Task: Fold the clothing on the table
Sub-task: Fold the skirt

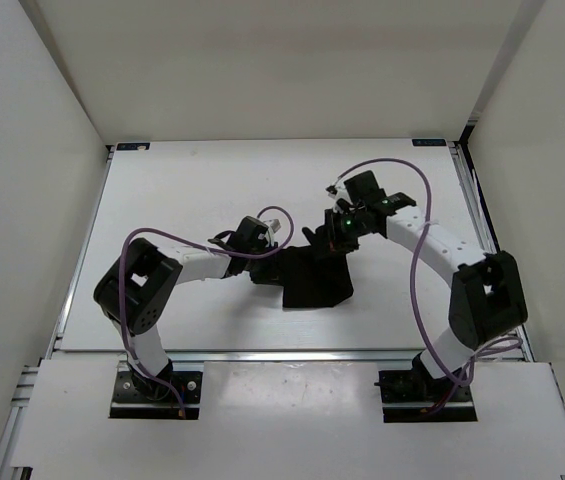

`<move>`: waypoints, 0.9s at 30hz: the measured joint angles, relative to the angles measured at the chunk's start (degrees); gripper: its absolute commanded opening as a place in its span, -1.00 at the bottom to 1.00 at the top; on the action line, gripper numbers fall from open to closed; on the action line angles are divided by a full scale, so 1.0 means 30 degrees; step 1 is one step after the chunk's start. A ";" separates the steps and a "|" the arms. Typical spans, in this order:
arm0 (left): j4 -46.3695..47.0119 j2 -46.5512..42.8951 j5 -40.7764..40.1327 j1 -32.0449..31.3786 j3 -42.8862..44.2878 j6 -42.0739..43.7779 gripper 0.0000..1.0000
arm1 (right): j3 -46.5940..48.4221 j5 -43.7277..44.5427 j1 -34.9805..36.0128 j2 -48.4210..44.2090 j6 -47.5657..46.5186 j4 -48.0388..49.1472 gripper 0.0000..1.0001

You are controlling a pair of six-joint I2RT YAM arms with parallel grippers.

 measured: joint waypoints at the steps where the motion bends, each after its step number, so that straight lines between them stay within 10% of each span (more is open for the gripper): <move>1: 0.0015 -0.0015 -0.0015 0.0051 -0.0007 -0.0022 -1.00 | 0.0000 -0.0095 0.0240 0.0277 0.0044 0.0022 -1.00; 17: 0.0153 -0.0903 -0.0372 0.0801 -0.0896 -0.0168 -1.00 | 0.1319 -0.1406 0.1931 0.4422 0.1071 0.0940 -0.95; 27: 0.0226 -0.1239 -0.0444 0.1282 -0.1260 -0.0146 -1.00 | 0.7701 0.0197 0.4073 0.7730 0.0168 -0.1625 -0.22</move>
